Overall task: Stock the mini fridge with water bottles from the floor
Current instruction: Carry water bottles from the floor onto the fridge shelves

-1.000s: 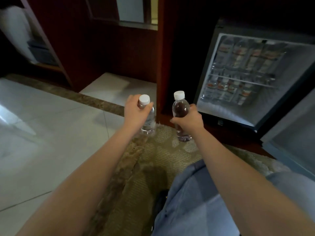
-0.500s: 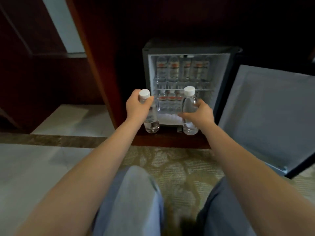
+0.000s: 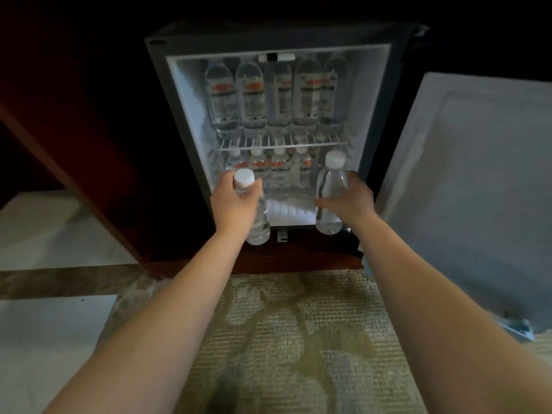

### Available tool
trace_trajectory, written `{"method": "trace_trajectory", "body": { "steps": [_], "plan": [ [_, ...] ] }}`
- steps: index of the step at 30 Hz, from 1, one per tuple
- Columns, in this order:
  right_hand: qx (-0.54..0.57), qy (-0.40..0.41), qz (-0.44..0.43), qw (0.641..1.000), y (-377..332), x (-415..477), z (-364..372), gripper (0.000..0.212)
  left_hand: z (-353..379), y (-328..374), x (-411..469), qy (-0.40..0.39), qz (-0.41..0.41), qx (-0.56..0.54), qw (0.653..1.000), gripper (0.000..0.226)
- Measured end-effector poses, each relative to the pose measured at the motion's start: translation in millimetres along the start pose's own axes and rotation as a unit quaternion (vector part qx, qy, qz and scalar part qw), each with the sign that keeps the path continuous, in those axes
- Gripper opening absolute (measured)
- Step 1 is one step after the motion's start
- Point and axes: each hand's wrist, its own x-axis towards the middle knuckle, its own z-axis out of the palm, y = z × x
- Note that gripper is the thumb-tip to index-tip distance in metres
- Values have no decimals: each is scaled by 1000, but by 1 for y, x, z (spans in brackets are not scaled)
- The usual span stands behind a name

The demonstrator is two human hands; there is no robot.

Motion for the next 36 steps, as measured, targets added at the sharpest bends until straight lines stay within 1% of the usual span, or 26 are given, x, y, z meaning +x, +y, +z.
{"method": "trace_trajectory", "body": {
  "steps": [3,5,7,11,12,14,18,24,28,32,34,36],
  "plan": [
    [15,-2,38,999,25,30,20,80,19,-25,16,-21,10,12,1000,27],
    [10,11,53,998,36,48,32,78,28,-42,26,-26,19,15,999,23],
    [13,42,51,998,39,63,45,72,36,-56,34,-26,19,13,999,21],
    [28,133,35,990,29,93,67,53,50,-75,39,-12,29,24,999,25],
    [32,157,36,986,27,103,73,50,53,-78,39,-10,34,24,999,25],
    [29,181,52,982,24,119,82,51,56,-84,42,-8,31,11,999,22],
    [-3,165,87,982,35,139,95,59,56,-87,48,-26,35,-6,999,20],
    [-23,174,61,983,40,154,110,57,57,-81,52,-28,46,-17,998,20],
    [-32,166,77,983,47,154,112,63,58,-79,52,-33,28,-29,999,21],
    [-84,153,114,978,61,145,120,52,57,-77,50,-37,35,-28,998,20],
    [-75,166,133,974,72,139,123,54,56,-78,48,-35,36,-24,998,20],
    [-8,168,165,972,86,144,130,55,55,-80,48,-40,35,-21,998,20]
  ]
}}
